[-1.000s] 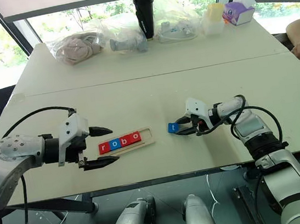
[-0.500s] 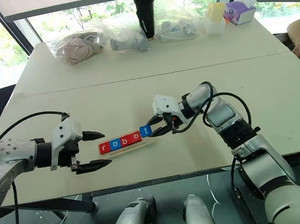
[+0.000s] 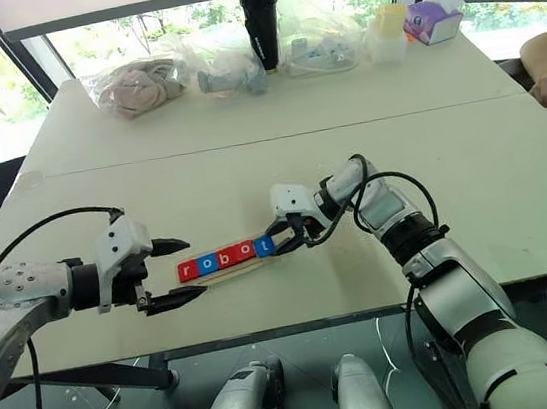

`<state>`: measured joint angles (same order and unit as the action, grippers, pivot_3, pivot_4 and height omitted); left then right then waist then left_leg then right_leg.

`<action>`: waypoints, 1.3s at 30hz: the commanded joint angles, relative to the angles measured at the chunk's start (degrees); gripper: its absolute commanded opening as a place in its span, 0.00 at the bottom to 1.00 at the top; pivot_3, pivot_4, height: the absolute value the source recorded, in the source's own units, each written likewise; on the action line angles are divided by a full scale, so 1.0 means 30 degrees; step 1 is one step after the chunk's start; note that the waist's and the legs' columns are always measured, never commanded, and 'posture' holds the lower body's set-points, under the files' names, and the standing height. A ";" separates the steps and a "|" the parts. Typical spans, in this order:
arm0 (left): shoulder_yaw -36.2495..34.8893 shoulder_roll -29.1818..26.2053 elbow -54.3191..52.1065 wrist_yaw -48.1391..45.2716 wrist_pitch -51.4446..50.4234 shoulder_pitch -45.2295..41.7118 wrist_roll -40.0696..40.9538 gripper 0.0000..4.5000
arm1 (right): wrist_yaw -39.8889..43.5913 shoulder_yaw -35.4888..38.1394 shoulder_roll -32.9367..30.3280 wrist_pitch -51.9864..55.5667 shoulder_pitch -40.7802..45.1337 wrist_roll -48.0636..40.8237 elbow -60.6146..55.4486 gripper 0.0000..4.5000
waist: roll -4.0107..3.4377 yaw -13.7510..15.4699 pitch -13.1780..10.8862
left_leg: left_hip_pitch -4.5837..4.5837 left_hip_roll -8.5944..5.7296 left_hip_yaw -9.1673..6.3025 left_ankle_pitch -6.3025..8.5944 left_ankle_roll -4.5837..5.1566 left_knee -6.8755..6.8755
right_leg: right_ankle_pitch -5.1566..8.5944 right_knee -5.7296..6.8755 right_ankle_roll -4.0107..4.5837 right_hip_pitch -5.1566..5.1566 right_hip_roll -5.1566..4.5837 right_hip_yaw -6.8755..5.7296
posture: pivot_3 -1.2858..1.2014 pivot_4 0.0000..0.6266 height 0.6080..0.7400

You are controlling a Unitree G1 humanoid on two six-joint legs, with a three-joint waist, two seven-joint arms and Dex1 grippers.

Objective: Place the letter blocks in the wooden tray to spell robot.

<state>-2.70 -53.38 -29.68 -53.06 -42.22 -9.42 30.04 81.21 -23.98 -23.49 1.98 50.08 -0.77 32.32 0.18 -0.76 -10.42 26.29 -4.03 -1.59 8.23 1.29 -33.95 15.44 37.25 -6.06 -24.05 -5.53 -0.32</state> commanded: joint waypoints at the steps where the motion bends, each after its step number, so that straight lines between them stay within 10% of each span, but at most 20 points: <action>1: -0.0465 0.0133 -0.0724 0.0357 -0.0100 0.0046 0.0296 1.00 | -0.0228 0.0341 0.0335 -0.0572 0.0685 0.0159 0.0564 0.25 | 0.0000 -0.0013 0.0000 | 0.0000 0.0000 0.0000 0.0000 0.0000 0.0000 | 0.0000 0.0000 0.0000 0.0000 0.0000 0.0000 | 0.52 0.24 1.00; 39: -0.0120 0.0437 -0.0879 0.1222 -0.0205 -0.0204 0.0462 1.00 | 0.0024 0.0356 0.0909 0.0402 0.0503 0.0477 0.0465 0.25 | -0.0001 -0.0051 0.0001 | -0.0004 0.0001 -0.0001 -0.0017 -0.0027 0.0004 | -0.0004 0.0036 -0.0006 -0.0013 0.0015 0.0001 | 0.52 0.24 1.00</action>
<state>-2.89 -52.10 -31.93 -49.50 -43.48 -9.27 31.75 81.25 -23.81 -20.84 2.69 51.61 1.24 36.19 0.18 -0.91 -10.42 26.28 -4.03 -1.59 8.18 1.21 -33.94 15.42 37.36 -6.07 -24.09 -5.49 -0.31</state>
